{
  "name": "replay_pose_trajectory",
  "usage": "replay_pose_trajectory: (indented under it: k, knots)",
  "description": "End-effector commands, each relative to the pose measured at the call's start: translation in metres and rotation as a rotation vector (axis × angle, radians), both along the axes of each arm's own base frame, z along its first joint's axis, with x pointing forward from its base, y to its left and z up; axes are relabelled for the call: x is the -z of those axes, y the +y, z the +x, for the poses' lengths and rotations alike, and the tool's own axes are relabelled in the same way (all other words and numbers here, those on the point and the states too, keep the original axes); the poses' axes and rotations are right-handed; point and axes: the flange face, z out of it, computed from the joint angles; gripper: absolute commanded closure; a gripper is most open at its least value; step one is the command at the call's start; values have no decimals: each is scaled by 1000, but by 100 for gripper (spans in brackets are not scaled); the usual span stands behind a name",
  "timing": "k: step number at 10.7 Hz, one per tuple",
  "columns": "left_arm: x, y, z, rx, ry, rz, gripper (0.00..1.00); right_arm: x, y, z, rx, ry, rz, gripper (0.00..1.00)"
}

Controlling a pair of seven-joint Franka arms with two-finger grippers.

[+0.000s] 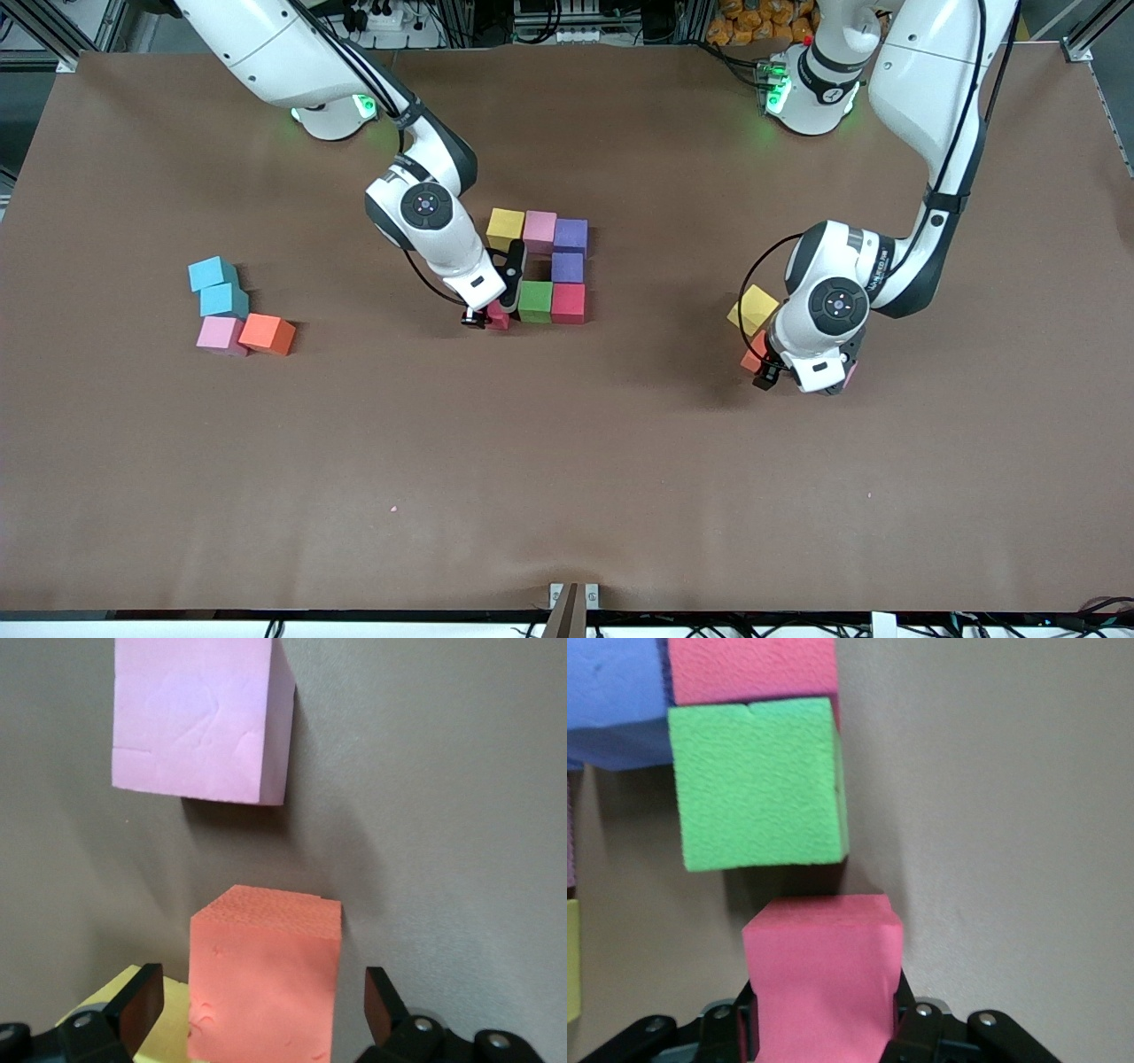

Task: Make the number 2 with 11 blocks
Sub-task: 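Place the red cube below green while the left gripper grasps orange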

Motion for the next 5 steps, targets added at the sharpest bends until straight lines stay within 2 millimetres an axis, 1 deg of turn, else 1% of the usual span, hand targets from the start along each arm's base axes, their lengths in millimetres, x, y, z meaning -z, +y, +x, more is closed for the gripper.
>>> replay_pose_trajectory:
  k: [1, 3, 5]
  knots:
    - [8, -3, -3, 28, -10, 4, 0, 1, 7, 0, 8, -4, -12, 68]
    - [13, 0, -3, 24, -3, 6, 0, 1, 13, -4, -4, -5, -11, 68]
    - [13, 3, -2, 19, -3, 7, 0, 1, 15, -6, -7, -5, -11, 67]
